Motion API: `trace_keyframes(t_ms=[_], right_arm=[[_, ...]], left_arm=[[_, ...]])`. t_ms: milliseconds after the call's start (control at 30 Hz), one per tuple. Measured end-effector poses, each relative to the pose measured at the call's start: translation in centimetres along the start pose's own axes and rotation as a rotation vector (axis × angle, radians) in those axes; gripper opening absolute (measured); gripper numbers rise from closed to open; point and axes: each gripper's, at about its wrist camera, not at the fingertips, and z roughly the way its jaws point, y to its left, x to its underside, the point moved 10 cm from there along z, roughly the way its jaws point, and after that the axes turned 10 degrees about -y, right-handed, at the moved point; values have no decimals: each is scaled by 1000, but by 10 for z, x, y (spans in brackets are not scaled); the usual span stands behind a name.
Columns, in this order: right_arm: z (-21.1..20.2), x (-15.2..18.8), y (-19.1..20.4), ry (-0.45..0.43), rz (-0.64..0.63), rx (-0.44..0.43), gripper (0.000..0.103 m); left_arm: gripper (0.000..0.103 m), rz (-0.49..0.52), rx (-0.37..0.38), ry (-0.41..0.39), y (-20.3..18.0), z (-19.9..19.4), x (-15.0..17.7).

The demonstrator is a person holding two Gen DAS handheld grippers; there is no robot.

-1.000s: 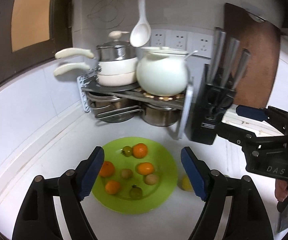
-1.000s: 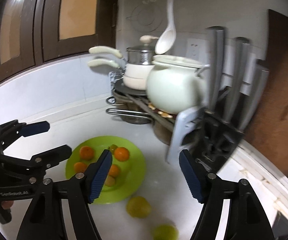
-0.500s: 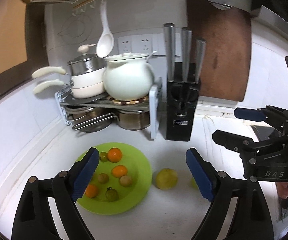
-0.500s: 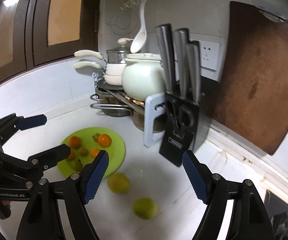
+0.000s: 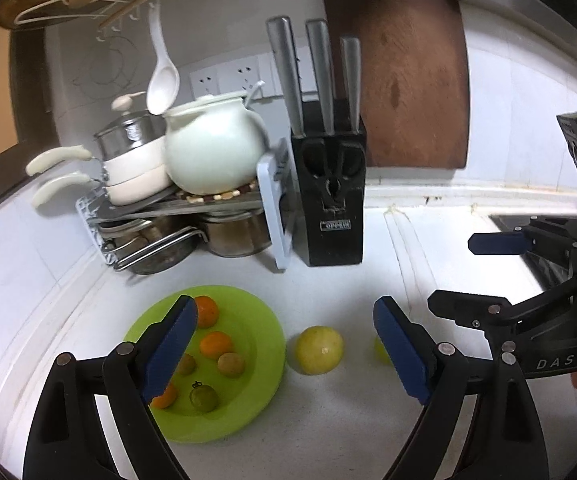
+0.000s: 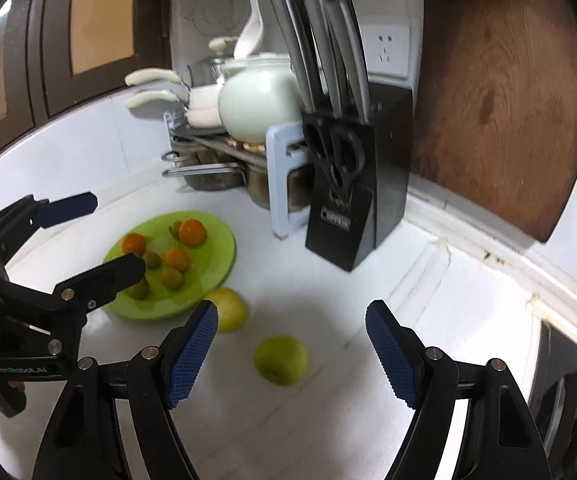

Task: Organize fruits
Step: 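Grasp the large yellow pomelo with the left tool while the right tool grasps the green apple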

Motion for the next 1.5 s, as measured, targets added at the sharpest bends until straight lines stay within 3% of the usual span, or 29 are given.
trace_keyframes(t_ms=[500,800,1267,1500], right_arm=[[42,50,-3,159,17,-20,77],[63,73,-6,237,66,-44,77],[83,83,-1,278,75,-93,76],[88,85,2,287,91,-122,64]], left_arm=[[89,133,105,118,-18,47,47],[81,127,160,185,-27,74,70],[66,112,219,239,-35,96,87],[59,81,234,265,-41,102,93]])
